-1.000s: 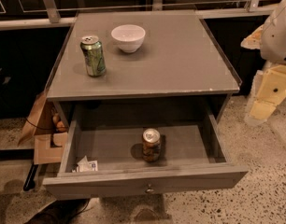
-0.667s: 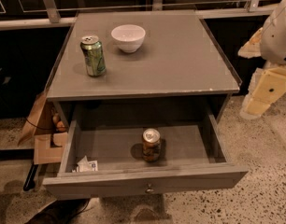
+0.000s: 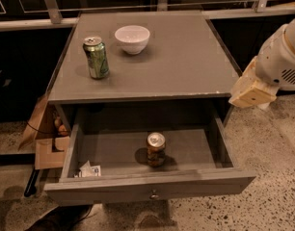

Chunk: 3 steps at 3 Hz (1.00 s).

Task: Pick orange can from top drawer and place on counter

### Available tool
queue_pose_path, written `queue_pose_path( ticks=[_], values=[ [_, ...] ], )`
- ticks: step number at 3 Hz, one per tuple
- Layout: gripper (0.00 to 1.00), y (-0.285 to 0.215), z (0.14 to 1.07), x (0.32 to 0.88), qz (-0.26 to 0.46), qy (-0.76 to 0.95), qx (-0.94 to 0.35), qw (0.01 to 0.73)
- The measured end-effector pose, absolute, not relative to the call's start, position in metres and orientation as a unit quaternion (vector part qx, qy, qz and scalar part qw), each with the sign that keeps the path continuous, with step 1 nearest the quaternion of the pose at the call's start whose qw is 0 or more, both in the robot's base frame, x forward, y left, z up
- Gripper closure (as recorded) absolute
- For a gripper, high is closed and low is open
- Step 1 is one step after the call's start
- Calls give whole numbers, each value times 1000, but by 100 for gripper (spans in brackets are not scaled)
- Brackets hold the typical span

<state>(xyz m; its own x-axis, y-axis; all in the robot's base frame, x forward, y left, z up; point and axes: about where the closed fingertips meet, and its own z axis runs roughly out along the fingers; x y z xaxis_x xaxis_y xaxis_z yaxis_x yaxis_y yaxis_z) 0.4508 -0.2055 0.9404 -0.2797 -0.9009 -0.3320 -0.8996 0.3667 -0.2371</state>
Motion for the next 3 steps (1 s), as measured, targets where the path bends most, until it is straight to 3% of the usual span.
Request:
queue_pose_path(
  ticks=[1,3],
  values=[
    [96,-186,895,464,41,811,-526,252],
    [100,-139,824,471,104,806,-519,264]
  ],
)
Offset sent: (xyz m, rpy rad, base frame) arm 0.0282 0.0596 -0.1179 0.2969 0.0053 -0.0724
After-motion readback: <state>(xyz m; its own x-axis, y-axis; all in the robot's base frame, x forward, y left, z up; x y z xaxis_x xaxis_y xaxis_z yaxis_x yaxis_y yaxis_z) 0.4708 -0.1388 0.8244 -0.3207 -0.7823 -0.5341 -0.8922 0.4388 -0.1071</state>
